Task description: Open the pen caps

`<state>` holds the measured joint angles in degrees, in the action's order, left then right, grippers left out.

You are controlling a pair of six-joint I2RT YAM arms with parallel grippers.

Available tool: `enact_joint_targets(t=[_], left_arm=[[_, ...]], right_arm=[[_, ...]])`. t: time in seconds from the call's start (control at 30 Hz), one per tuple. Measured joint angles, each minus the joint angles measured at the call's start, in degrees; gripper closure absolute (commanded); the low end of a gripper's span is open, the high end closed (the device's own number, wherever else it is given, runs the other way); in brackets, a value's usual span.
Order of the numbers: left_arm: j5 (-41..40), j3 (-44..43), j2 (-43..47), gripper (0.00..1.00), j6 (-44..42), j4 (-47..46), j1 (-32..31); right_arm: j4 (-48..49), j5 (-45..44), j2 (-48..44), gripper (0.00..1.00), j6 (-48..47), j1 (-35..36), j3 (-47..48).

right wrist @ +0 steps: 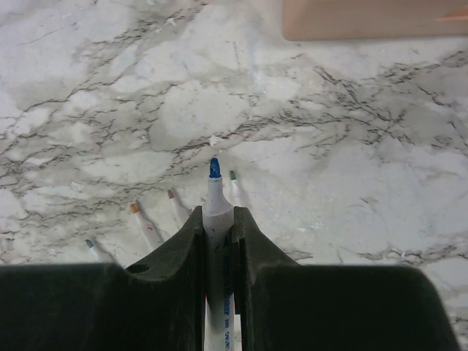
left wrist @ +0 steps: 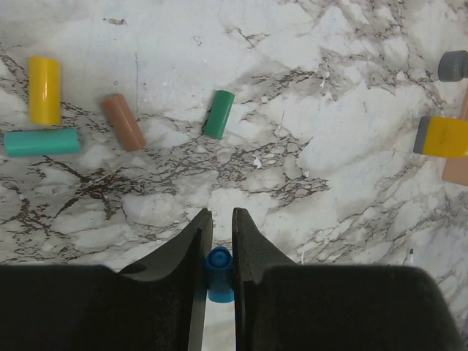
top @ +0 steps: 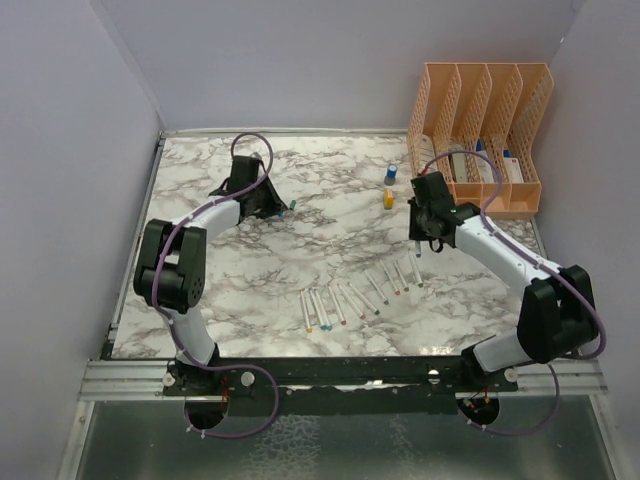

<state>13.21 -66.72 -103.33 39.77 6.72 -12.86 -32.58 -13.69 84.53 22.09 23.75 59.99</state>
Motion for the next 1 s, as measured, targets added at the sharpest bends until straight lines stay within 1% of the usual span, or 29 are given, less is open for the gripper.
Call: enact_joint_targets(t=[0.27,0.4,0.6,0.7,1.0], left_arm=[[-2.8,0.0,-3.2,1.00,-3.1,1.9,0.0],[-3.8,-0.1,-5.4,0.89,-3.9,2.9,0.0],[-4.3,-1.7,-6.2,0.66,-4.7,3.5,0.0],[-4.3,-2.1,-6.4,0.62,-4.7,3.7,0.0],[-4.2,-2.3,-5.1,0.59,-4.4,5.3,0.0]], right_arm=[[0.0,0.5,-3.3,0.99,0.1,-7.3,-4.0],[0.0,1.3,-3.3,0.99,0.2,-10.4,-6.5],[0.6,2.6,-1.4,0.99,0.2,-11.0,-8.0],[1.0,3.1,-0.2,0.99,-0.1,-11.4,-8.4],[1.6,3.5,2.5,0.99,-2.5,-11.8,-8.5]])
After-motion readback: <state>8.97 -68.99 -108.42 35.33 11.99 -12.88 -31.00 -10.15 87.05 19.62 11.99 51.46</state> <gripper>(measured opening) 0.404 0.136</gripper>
